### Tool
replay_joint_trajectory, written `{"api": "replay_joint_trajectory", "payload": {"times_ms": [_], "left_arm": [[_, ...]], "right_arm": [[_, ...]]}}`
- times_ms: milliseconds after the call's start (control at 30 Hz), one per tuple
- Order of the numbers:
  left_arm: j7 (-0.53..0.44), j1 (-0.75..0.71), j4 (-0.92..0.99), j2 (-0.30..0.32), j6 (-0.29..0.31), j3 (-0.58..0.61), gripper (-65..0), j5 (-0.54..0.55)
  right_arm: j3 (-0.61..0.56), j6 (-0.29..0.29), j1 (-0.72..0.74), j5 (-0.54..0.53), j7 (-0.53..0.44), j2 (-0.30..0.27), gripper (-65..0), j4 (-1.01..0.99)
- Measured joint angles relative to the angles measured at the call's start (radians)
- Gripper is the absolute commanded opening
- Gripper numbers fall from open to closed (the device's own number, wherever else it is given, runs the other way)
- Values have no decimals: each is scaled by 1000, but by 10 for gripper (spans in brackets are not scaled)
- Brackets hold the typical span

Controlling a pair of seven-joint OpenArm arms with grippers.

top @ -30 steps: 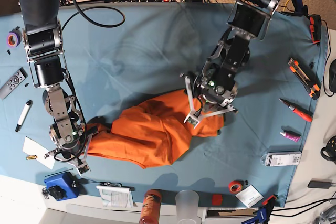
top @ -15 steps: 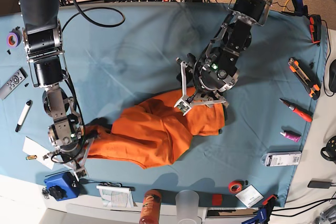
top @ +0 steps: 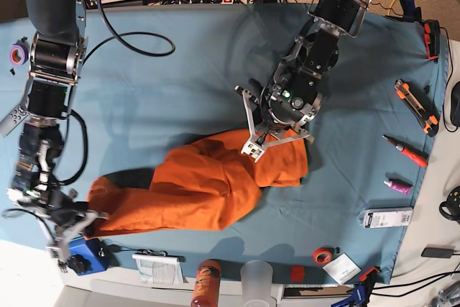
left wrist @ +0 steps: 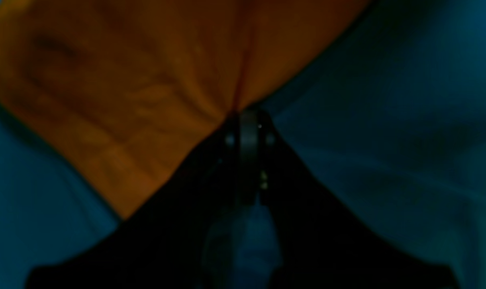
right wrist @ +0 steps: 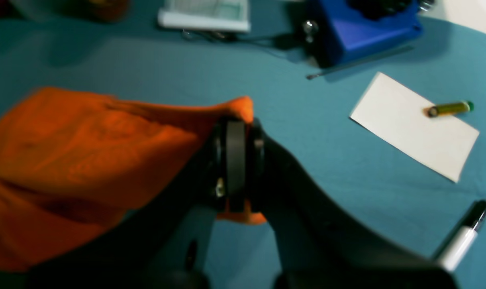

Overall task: Layout the t-shirt on the table in an organized manner, then fold the t-shirt properly
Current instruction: 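Pull the shirt apart, right gripper sliding its held edge away from the left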

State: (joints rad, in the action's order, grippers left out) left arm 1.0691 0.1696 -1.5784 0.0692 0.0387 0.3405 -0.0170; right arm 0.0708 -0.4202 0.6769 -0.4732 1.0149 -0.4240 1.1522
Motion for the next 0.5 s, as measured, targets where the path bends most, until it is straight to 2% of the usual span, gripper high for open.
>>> {"api": "replay_joint_trajectory", "payload": {"times_ms": [67, 233, 333, 500], "left_arm": [[54, 8, -32, 16, -42, -5, -650, -65], [79, 24, -158, 14, -40, -14, -650, -66], [113, 21, -209, 9, -39, -33, -650, -83], [121, -28, -293, 14, -39, -137, -650, -103]], "right_arm": [[72, -40, 1, -62, 36, -11, -650, 2], [179, -90, 0, -237, 186, -54, -650, 79], [191, -119, -3, -315, 278, -109, -650, 159], [192, -130, -51, -397, 283, -210, -650, 280]]}}
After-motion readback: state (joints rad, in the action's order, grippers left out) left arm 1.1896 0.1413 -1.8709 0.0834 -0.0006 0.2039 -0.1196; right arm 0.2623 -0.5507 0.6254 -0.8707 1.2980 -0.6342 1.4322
